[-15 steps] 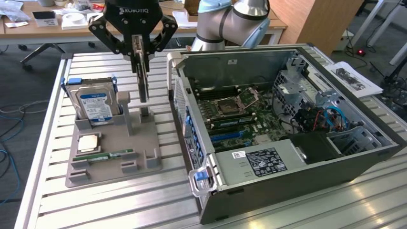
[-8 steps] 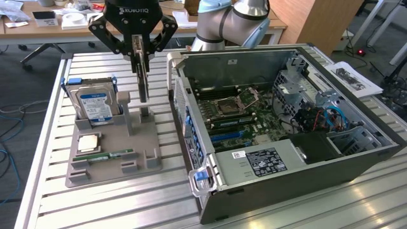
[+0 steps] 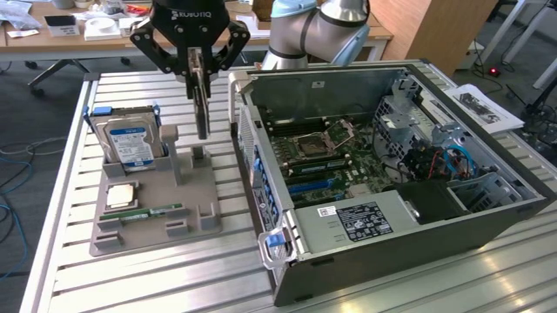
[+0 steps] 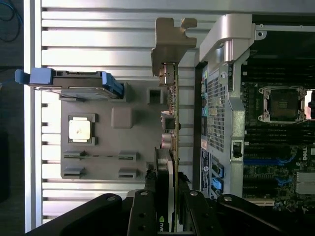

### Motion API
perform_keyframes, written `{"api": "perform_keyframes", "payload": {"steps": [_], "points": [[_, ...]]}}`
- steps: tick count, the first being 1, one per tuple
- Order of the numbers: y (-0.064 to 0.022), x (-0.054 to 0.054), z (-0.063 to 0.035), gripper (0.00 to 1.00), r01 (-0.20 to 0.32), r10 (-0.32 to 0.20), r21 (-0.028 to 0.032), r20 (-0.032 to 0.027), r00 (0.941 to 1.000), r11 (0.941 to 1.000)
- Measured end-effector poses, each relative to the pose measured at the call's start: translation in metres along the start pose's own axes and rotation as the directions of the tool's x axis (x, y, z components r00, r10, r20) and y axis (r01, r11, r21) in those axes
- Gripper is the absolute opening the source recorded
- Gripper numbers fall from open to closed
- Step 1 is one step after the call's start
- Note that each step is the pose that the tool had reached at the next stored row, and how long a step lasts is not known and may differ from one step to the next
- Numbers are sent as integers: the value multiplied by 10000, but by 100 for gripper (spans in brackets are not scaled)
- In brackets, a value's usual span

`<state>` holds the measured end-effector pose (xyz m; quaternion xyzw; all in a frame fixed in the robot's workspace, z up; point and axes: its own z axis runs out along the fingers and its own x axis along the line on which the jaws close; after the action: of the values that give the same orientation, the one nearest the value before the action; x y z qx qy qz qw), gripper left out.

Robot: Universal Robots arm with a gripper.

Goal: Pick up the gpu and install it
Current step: 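Pick up the gpu and move the gpu toward the slot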

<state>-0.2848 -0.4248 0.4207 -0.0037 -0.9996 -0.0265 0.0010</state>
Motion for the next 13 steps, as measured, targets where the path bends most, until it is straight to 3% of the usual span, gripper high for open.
{"api": "perform_keyframes", "payload": {"steps": [13], "points": [[3,-375,0,27,1,-1,-1,0,10000,10000]]}}
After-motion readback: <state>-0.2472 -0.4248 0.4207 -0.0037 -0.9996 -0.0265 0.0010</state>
